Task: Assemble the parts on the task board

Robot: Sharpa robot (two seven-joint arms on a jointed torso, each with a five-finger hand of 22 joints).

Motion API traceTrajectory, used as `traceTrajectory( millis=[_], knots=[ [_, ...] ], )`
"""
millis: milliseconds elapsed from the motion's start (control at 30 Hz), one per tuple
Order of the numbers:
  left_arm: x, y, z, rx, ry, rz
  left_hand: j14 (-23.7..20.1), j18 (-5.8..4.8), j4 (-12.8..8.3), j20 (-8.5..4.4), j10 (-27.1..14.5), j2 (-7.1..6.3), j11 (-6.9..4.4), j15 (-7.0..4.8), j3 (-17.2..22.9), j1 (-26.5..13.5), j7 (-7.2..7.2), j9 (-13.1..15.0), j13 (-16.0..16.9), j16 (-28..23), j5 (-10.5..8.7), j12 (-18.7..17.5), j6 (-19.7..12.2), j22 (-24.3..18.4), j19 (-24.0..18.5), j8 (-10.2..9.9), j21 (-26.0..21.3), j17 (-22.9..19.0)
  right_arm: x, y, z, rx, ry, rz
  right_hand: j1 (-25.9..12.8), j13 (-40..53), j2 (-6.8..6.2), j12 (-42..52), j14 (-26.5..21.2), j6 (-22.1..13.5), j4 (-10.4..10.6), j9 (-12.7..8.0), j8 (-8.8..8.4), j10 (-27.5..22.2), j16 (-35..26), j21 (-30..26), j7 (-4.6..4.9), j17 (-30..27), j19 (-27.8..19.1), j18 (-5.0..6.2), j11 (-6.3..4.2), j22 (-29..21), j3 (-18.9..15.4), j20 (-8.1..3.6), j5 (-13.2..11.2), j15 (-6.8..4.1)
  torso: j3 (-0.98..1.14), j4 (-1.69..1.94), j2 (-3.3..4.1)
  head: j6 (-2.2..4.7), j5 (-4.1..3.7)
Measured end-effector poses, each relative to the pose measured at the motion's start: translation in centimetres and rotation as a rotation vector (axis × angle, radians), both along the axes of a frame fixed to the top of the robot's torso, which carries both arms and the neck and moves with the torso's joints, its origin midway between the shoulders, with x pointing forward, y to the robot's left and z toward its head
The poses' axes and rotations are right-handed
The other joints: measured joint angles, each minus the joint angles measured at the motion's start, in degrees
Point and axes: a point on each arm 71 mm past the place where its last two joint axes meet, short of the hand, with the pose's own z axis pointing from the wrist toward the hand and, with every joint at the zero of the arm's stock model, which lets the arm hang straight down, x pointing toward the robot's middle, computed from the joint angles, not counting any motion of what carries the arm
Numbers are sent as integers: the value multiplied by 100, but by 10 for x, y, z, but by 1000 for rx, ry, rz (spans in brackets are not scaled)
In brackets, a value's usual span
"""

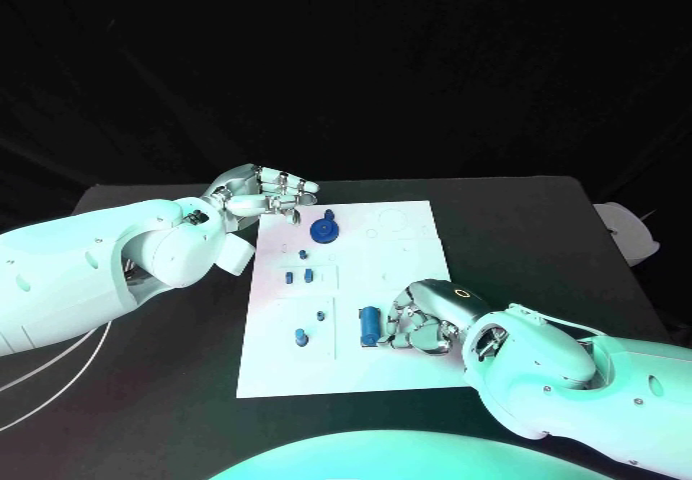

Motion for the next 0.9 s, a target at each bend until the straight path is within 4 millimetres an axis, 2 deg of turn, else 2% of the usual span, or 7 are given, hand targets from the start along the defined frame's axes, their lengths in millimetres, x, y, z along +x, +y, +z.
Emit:
traceTrajectory(
  millis=[433,667,867,900],
  knots=[
    [0,0,0,0,1,-1,0,0,-1,0,0,0,0,0,-1,0,0,0,-1,0,0,0,0,-1,0,0,0,-1,3,2,-3,-3,-3,-2,-33,0,33,17,6,0,46,5,0,-20,0,0,0,0,0,0,-20,-1,50,0,45,6,1,-2,1,-13,-14],
    [0,0,0,1,2,0,0,0,-16,0,0,0,0,0,-16,0,0,-6,5,-23,0,32,0,-11,0,0,0,-11,3,0,-3,-7,-4,-2,-31,0,31,38,9,16,-25,11,0,-21,0,0,-15,0,-8,0,-21,-1,122,-34,45,-37,-1,-2,1,-14,-8],
    [0,1,0,2,4,0,0,0,-16,0,0,0,0,0,-16,0,0,-6,4,-23,0,32,0,-11,0,0,0,-10,2,-1,-2,-10,-4,0,31,0,-30,48,9,16,-26,10,0,-21,0,0,-16,4,0,0,-21,-2,137,-42,46,-37,-1,-3,0,-8,-2],
    [0,1,0,2,4,0,0,1,-16,0,0,0,0,0,-16,0,0,-5,4,-23,0,32,0,-11,0,0,0,-11,2,-1,-1,-9,-3,1,62,0,1,60,9,16,-26,12,0,-21,0,0,-15,4,0,0,-21,-2,137,-42,47,-36,-1,-4,0,-4,-1]
  ],
)
